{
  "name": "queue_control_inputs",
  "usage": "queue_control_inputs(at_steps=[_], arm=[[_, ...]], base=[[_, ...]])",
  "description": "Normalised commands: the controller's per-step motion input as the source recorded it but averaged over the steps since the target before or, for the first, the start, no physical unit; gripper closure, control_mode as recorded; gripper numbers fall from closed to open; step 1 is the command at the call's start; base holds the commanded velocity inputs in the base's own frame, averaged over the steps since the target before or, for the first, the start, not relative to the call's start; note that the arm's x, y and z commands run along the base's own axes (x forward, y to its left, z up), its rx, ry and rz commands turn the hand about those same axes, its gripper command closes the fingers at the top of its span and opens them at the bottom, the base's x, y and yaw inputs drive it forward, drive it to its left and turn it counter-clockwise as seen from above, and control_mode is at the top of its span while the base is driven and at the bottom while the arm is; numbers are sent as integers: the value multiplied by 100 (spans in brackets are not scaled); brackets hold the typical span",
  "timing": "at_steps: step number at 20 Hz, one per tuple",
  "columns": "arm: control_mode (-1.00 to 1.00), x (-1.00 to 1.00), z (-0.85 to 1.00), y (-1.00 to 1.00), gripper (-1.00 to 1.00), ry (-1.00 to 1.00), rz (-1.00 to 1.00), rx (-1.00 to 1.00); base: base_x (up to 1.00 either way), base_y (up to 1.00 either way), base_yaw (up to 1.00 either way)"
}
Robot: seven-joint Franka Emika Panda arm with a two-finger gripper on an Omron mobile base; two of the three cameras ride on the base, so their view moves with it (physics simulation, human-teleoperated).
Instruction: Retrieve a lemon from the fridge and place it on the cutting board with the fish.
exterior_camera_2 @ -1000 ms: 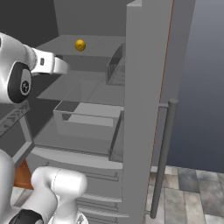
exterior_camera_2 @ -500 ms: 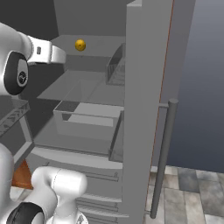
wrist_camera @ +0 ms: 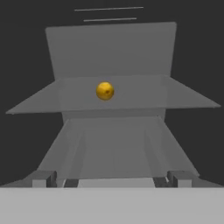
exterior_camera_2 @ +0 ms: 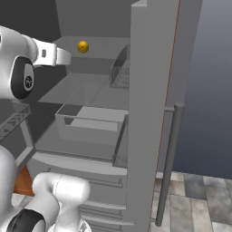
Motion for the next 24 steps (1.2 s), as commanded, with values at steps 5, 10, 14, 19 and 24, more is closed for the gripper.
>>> queue_control_inputs(at_steps=[5, 10, 14, 19, 24], arm=[[-100, 43, -8, 0, -100, -2, -2, 0], [-100, 55, -1, 0, -100, 0, -1, 0], [-100, 47, 0, 8, -100, 2, 0, 0], [-100, 41, 0, 2, -100, 3, 0, 0], [-100, 50, 0, 0, -100, 2, 0, 0]], base=[[0, 0, 0], [0, 0, 0], [0, 0, 0], [0, 0, 0], [0, 0, 0]])
